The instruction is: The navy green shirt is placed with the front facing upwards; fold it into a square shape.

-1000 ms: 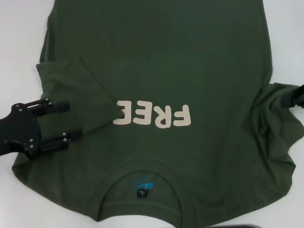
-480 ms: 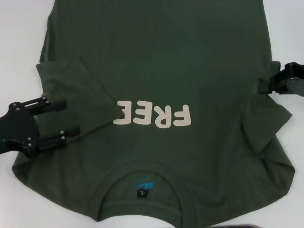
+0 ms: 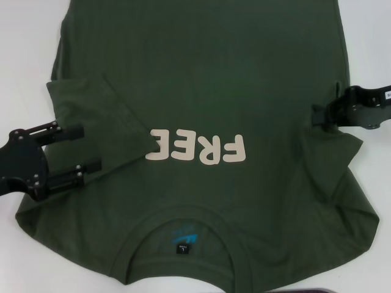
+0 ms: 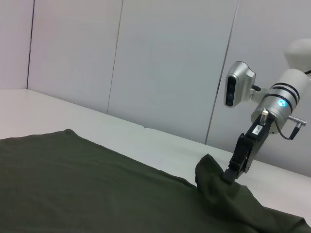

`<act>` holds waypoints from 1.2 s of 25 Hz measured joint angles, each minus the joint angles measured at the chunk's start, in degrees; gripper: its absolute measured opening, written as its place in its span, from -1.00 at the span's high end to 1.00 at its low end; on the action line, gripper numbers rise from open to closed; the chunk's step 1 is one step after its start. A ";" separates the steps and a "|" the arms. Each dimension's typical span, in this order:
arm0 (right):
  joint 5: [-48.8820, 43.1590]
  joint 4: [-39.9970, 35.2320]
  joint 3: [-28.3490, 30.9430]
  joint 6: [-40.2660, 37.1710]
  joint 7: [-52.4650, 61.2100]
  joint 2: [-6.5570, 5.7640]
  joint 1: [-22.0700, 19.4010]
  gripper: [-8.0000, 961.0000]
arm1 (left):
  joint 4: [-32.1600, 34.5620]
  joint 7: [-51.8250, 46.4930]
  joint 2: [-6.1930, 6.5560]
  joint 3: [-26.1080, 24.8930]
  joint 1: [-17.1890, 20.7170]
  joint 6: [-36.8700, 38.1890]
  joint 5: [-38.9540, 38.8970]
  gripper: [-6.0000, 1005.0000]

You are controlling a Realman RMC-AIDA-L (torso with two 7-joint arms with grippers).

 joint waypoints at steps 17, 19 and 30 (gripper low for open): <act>1.92 3.00 -0.04 1.92 -1.15 1.24 1.60 0.86 | 0.00 0.05 0.00 -0.06 0.09 -1.16 -0.01 -0.40; 1.87 3.05 -0.06 1.93 -1.15 1.17 1.47 0.75 | 0.00 0.05 0.00 -0.06 0.13 -1.42 -0.02 -0.40; 0.27 2.41 -1.46 -0.13 -1.23 -2.23 0.60 0.28 | 0.04 -0.30 0.00 -0.69 0.11 -1.50 -0.18 -0.40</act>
